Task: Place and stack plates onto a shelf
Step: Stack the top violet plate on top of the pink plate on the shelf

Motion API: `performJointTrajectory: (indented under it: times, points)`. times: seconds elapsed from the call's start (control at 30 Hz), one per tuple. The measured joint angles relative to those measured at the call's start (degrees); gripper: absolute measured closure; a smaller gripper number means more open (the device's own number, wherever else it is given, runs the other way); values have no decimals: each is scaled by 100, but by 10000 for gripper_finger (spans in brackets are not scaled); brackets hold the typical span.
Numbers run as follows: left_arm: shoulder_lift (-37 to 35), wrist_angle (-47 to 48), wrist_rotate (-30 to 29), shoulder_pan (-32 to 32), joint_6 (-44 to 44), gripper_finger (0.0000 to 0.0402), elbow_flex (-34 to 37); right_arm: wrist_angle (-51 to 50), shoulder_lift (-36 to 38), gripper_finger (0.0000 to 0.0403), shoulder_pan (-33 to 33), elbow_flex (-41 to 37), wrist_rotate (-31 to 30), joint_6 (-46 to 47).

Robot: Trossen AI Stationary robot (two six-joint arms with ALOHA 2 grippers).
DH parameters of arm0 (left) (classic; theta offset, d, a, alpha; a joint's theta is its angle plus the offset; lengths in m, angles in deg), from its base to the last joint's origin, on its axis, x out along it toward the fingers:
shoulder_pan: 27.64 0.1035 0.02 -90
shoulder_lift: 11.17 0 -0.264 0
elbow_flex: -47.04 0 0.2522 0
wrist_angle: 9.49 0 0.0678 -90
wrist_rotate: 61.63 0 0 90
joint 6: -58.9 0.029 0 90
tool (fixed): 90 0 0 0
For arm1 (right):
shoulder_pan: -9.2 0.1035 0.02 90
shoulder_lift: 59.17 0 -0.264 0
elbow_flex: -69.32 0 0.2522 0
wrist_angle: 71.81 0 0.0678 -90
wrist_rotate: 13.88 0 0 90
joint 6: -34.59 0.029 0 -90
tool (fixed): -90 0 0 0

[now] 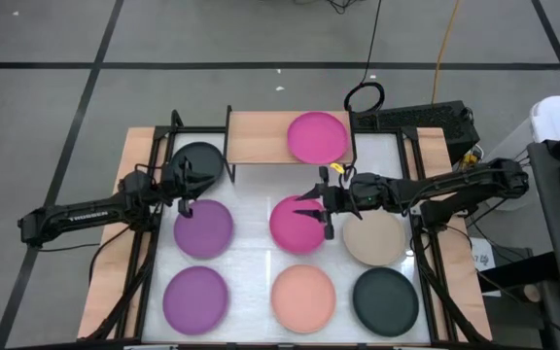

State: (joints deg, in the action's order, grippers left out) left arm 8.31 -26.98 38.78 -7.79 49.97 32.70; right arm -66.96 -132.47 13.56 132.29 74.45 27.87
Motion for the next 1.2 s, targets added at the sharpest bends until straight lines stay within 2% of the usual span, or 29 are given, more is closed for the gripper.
performJointTrajectory:
  times: [0.2,0.3,0.37,0.47,0.6,0.73,0.93,1.2]
  points:
    - [0,-130,6,-2,86,325,-7,16,0,278,0,0,-1,-43]
    - [-2,141,373,-14,279,325,-328,46,0,278,0,0,-2,-117]
    - [0,982,494,-83,587,325,-773,46,0,278,0,0,-1,-145]
    - [237,2845,103,-273,1025,325,-1705,46,1,278,0,0,-2,-148]
    - [963,5032,-711,-586,1210,325,-2870,128,2,278,0,-2,0,-148]
    - [1801,6252,-1048,-744,1058,325,-3514,218,2,278,0,-2,0,-148]
    - [3171,6947,-1088,-952,1320,325,-3563,206,2,278,0,-2,11,-3]
    - [4725,6949,-1096,-1252,2371,325,-3563,129,2,278,24,-2,22,63]
